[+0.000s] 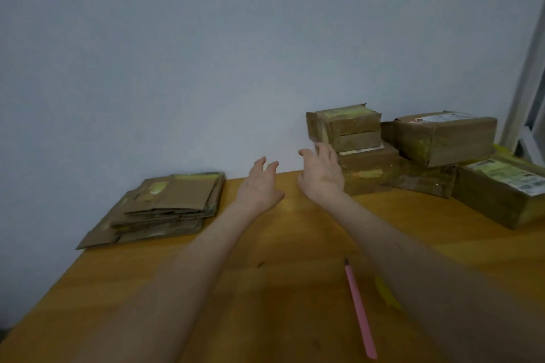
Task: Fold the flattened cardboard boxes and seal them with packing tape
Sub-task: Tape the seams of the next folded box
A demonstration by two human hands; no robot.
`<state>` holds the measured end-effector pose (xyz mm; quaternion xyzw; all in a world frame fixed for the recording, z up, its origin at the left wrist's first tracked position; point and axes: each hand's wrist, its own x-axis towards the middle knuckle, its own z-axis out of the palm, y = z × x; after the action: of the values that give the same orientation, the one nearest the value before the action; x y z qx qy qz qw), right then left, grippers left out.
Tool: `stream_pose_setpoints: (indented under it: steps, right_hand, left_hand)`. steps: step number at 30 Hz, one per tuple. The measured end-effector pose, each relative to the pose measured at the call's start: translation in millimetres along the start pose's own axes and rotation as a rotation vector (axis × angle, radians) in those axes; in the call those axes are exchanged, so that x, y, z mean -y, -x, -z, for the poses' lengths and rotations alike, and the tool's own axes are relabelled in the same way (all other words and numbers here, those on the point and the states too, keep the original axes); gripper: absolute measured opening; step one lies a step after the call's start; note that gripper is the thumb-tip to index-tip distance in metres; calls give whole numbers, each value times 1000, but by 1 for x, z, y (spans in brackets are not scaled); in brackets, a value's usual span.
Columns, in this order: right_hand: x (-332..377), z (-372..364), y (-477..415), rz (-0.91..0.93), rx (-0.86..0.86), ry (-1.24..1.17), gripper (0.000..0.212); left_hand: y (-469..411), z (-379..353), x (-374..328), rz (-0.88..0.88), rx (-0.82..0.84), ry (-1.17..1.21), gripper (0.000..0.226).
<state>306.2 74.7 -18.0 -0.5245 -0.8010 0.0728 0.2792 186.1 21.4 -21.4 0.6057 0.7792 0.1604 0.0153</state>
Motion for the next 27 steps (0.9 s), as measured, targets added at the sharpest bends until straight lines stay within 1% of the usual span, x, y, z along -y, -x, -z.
stream_pose_setpoints:
  steps: [3,5,8,10,14,17,20,22,24,25,27]
  right_hand:
    - [14,-7,29,49,75,-9,52]
    - [16,-8,44,46,95,-9,49]
    - [10,-2,59,17,104,-14,45]
    - [4,5,69,-7,95,-20,43]
    - [-10,20,86,-30,82,-21,40]
    - [-15,25,96,-29,77,-29,38]
    - [-13,25,101,-21,82,-46,37]
    - [-8,22,103,-7,92,-61,37]
    - [1,14,105,12,112,-75,37]
    - [7,8,106,22,125,-81,37]
    - [22,-5,108,56,167,-87,37]
  left_hand:
    - [36,-1,13,47,40,-7,63]
    - [62,-15,8,58,102,-18,59]
    - [94,-44,-20,26,225,-29,58]
    - [107,-62,-41,-7,282,-52,61]
    - [129,-77,-76,-102,343,-30,65]
    - [146,-78,-90,-109,334,-27,60]
    - [150,-77,-86,-47,331,-40,43]
    - [145,-75,-69,6,342,-76,25]
    - [141,-67,-39,106,298,-90,6]
    - [141,-60,-20,171,257,-70,5]
    - [141,-46,22,291,171,-51,18]
